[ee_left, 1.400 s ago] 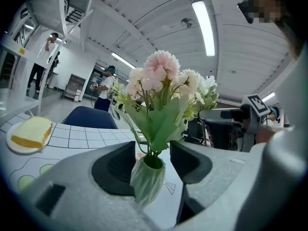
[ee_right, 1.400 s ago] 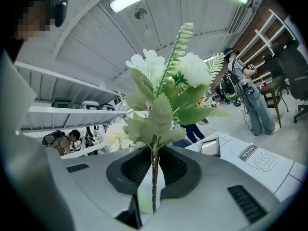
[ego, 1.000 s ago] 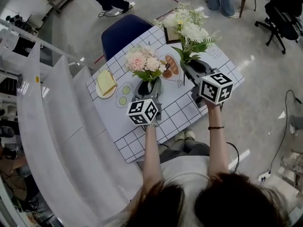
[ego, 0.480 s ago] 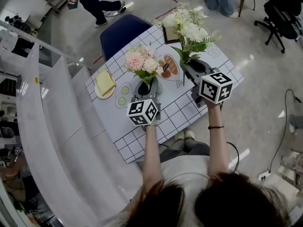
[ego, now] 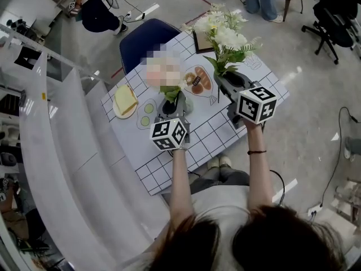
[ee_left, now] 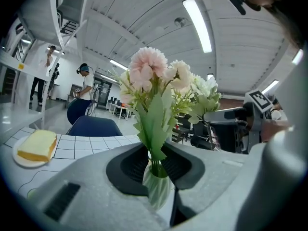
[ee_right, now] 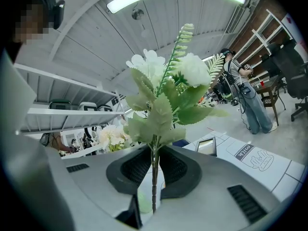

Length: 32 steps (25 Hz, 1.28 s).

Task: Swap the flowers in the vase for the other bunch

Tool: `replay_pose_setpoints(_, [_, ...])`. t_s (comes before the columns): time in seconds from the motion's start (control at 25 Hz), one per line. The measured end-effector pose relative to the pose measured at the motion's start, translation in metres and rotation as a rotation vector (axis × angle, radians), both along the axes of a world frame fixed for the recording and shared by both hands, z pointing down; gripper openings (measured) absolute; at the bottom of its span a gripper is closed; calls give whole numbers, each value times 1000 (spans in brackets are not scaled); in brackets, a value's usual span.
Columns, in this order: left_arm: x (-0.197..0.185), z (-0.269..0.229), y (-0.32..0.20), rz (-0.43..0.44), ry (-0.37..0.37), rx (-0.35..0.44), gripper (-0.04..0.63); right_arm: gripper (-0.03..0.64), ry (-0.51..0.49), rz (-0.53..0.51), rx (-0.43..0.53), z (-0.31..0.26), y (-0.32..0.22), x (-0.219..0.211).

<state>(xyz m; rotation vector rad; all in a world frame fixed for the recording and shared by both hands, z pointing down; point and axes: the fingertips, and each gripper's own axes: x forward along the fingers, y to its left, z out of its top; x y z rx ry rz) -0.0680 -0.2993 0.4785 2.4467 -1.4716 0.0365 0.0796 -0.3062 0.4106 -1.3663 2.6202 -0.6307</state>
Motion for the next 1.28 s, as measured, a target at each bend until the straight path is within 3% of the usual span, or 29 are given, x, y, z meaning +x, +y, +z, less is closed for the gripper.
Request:
replay_pose_setpoints(0.64, [-7, -25, 3, -11, 32, 41, 77, 48, 8, -29, 11, -6, 9, -9])
replay_pose_setpoints(0.84, [-10, -41, 4, -17, 74, 70, 75, 48, 11, -31, 17, -8, 13, -11])
replay_pose_setpoints(1.28, [-16, -63, 4, -23, 79, 123, 75, 48, 17, -29, 48, -22, 18, -11])
